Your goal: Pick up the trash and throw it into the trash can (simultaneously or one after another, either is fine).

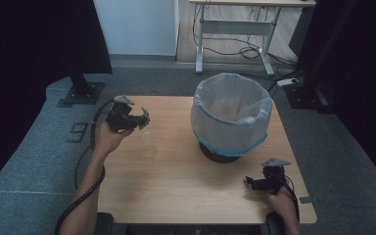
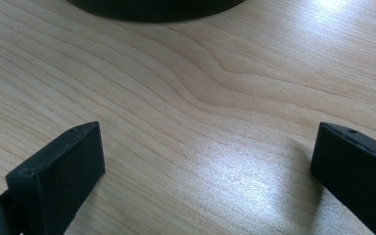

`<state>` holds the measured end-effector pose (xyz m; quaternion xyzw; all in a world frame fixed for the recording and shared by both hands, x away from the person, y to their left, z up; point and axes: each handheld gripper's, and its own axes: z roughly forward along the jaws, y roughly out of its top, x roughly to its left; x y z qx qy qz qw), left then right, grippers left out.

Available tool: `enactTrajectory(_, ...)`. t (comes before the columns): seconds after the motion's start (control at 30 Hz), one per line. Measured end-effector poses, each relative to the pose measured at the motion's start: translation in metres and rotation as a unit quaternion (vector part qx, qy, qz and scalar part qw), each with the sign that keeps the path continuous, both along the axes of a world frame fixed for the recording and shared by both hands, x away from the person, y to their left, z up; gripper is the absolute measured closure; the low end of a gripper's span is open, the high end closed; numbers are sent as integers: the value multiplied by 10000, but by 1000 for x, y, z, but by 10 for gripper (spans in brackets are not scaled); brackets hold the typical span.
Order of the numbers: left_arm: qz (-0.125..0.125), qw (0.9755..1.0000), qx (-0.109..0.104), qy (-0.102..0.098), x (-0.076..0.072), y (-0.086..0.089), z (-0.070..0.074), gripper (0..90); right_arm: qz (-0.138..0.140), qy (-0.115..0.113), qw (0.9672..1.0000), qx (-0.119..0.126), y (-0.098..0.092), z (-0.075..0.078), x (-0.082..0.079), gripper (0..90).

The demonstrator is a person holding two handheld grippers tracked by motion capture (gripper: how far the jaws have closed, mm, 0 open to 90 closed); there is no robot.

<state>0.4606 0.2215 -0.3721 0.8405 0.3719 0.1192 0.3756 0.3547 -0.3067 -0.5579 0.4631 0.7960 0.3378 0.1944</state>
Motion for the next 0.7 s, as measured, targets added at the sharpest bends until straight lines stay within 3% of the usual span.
enactTrajectory(0.7,-370,9993,28,28,6,-28,51,824,1,-1,10000,4,0,0,0,0)
